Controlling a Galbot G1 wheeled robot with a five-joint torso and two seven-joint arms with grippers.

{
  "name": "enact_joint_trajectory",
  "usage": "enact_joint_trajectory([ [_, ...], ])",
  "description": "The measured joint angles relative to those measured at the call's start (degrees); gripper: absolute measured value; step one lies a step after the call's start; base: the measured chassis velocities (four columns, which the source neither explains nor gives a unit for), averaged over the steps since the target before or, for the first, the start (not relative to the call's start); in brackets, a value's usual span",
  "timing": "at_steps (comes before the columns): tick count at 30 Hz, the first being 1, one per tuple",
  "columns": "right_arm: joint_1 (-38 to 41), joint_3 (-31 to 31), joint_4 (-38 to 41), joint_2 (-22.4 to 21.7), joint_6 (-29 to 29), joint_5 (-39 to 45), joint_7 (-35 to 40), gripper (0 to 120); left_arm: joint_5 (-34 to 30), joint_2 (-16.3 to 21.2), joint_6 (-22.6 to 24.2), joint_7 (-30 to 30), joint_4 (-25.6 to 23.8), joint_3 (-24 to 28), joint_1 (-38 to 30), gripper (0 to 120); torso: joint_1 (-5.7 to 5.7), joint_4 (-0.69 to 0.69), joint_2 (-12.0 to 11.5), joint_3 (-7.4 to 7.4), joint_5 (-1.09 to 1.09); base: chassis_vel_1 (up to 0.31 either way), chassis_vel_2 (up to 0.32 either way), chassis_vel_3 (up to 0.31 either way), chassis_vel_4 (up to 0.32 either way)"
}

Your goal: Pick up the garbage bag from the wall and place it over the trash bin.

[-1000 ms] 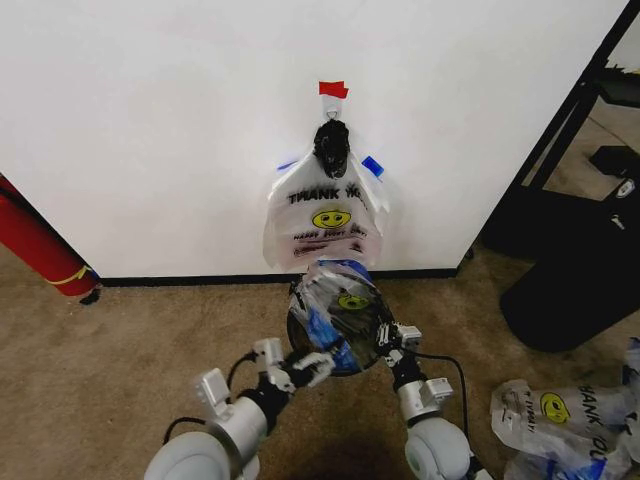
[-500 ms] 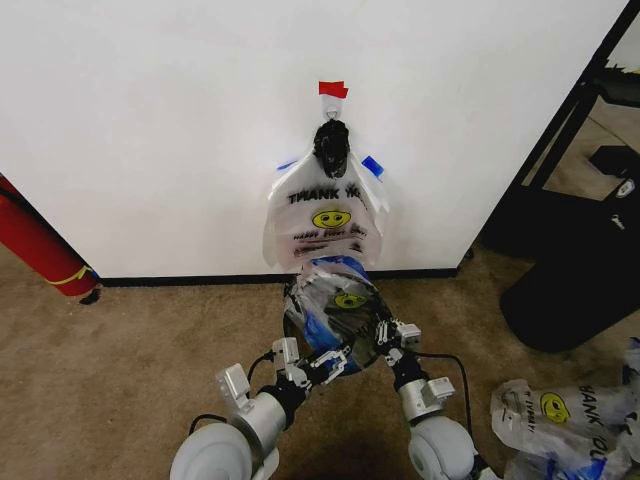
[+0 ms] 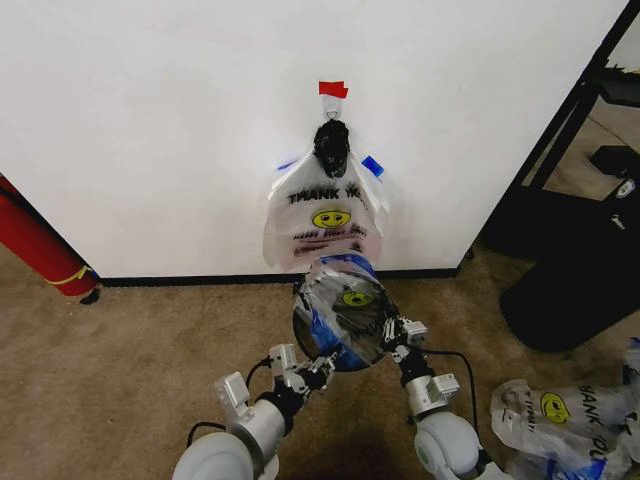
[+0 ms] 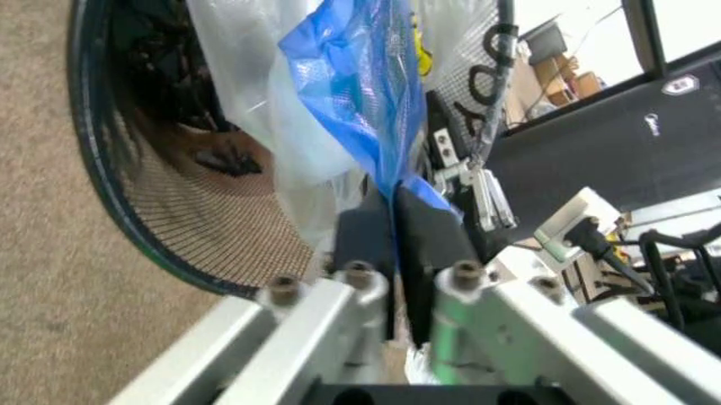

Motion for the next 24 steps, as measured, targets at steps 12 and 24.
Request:
enact_joint_trajectory([
  [12,-1.16,1.08,2.52,0.53,-3.07,6.59,0.92,0,4.8,2.29,-1.99,3.16,0.32,-2.07,1.93,0,0.0,0.0,0.0,0.0,0.0,0.0,0.0,0.0,0.0],
  [24,-2.32,3.44,9.23,-2.86,-12.9,25.42,6.24,0,27.36,2.64,-5.81,-2.35,3.08,-2.52,7.53,0,0.0,0.0,0.0,0.0,0.0,0.0,0.0,0.0,0.0],
])
